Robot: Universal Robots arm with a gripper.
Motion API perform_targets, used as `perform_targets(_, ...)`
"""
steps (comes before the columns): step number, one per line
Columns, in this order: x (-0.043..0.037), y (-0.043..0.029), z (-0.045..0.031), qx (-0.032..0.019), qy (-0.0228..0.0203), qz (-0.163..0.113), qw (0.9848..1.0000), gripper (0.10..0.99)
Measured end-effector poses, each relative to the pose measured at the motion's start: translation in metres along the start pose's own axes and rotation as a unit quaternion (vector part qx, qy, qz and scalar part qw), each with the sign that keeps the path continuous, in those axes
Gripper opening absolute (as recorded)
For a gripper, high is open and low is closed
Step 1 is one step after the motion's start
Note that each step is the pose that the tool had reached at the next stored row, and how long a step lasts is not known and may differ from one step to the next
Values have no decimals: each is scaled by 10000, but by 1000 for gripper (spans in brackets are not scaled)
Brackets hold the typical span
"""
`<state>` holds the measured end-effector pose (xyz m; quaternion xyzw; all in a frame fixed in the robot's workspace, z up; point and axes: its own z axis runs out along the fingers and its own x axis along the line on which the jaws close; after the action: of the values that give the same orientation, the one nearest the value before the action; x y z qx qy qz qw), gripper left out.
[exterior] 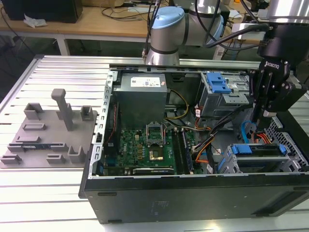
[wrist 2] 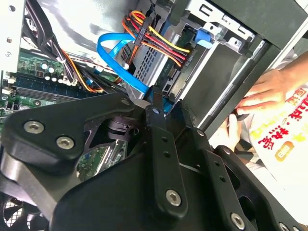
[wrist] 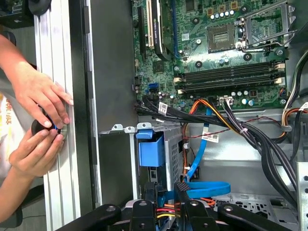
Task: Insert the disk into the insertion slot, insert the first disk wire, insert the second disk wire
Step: 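Insert the second disk wire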
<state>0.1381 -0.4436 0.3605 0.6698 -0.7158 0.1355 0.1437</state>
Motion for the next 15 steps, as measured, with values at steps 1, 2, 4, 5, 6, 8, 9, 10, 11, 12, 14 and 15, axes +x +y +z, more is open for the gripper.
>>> perform_targets(1, 0, 0, 1, 0, 0, 0, 10000, 302)
perform_targets(2, 0, 0, 1, 0, 0, 0, 10000, 302)
perform_targets(4, -1, 0, 2, 0, 0, 0, 10000, 302)
perform_targets(5, -1, 0, 3, 0, 0, 0, 10000, 290)
perform_targets(6, -1, 0, 3, 0, 0, 0, 10000, 220)
perform_targets(8, -1, 0, 3, 0, 0, 0, 10000, 161)
perform_targets(9, -1, 0, 4, 0, 0, 0, 10000, 161)
perform_targets(10, -2, 0, 4, 0, 0, 0, 10000, 161)
perform_targets(11, -2, 0, 4, 0, 0, 0, 10000, 161)
perform_targets(12, -2, 0, 4, 0, 0, 0, 10000, 161)
perform_targets(14, -2, 0, 5, 0, -1, 0, 10000, 161)
perform_targets(15, -2, 0, 6, 0, -2, 0, 10000, 161)
